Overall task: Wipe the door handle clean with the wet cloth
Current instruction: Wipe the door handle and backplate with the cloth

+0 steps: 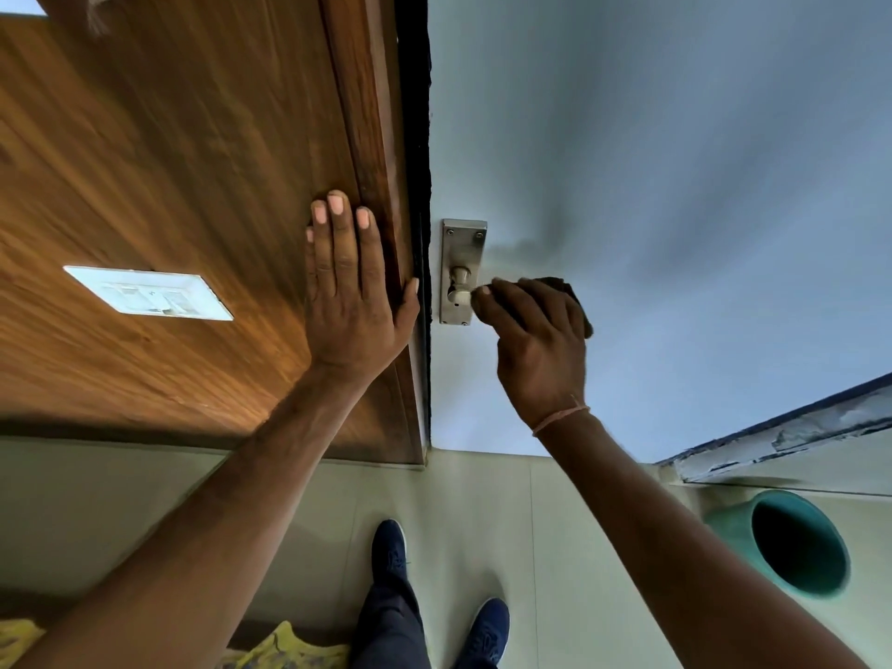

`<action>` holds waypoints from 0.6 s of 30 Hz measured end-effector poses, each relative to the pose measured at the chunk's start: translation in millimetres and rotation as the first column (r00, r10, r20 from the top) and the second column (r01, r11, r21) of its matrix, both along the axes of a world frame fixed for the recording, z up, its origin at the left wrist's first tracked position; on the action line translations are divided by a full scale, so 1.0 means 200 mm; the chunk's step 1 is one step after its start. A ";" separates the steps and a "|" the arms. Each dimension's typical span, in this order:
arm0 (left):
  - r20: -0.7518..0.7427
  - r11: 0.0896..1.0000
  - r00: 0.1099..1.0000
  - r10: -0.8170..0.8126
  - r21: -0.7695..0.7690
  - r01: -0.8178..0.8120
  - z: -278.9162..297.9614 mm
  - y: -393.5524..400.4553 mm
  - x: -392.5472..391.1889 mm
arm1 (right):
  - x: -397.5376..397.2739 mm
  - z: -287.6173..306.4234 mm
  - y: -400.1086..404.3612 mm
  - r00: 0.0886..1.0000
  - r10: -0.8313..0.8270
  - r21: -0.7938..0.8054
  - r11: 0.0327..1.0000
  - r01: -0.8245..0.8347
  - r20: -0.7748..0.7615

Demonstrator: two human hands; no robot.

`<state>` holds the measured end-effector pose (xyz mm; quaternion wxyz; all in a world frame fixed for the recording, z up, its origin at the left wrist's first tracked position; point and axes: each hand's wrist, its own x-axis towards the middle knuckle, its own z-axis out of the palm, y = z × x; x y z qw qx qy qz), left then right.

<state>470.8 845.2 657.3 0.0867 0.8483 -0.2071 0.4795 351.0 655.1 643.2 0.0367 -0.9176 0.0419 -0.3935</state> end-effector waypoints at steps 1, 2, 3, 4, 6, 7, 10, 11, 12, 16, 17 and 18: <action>-0.004 1.000 1.000 -0.001 0.005 0.001 0.00 0.00 0.00 | -0.03 -0.01 -0.03 1.000 -0.012 0.004 1.000 0.012 0.019; -0.007 1.000 1.000 0.001 0.006 -0.001 0.00 0.00 0.00 | -0.04 -0.03 -0.04 0.999 -0.015 0.007 1.000 0.015 0.033; -0.009 1.000 1.000 0.005 0.004 -0.004 0.00 0.00 0.00 | -0.04 -0.03 -0.05 0.999 -0.003 0.013 1.000 0.002 0.045; -0.011 1.000 1.000 0.008 0.000 -0.008 0.00 -0.01 -0.01 | -0.02 -0.03 -0.05 0.998 0.025 0.017 1.000 -0.026 0.055; -0.010 1.000 1.000 0.015 -0.001 -0.015 0.00 -0.01 -0.01 | 0.05 -0.01 -0.03 0.991 0.114 -0.007 0.993 -0.114 0.063; -0.008 1.000 1.000 0.015 -0.002 -0.015 0.00 -0.01 -0.01 | 0.08 0.00 -0.01 0.985 0.162 -0.049 0.986 -0.159 0.054; -0.008 1.000 1.000 0.006 -0.007 -0.006 0.00 -0.01 -0.01 | 0.15 0.01 0.01 0.965 0.262 -0.240 0.936 -0.257 -0.011; -0.005 1.000 1.000 0.007 -0.004 -0.007 0.00 -0.01 -0.01 | 0.15 0.01 -0.01 0.959 0.283 -0.289 0.917 -0.277 -0.023; 0.000 1.000 1.000 0.009 -0.003 -0.009 -0.01 -0.01 0.00 | 0.14 0.02 -0.05 0.953 0.301 -0.323 0.899 -0.294 -0.032; 0.021 1.000 1.000 0.010 -0.010 -0.010 -0.02 -0.01 0.01 | 0.06 0.01 -0.23 0.939 0.334 -0.415 0.846 -0.335 -0.077; 0.027 1.000 1.000 0.012 -0.013 -0.012 -0.02 -0.01 0.02 | 0.06 0.02 -0.26 0.937 0.340 -0.431 0.835 -0.341 -0.084; 0.032 1.000 0.999 0.013 -0.015 -0.012 -0.02 -0.01 0.02 | 0.07 0.02 -0.27 0.933 0.349 -0.439 0.827 -0.351 -0.088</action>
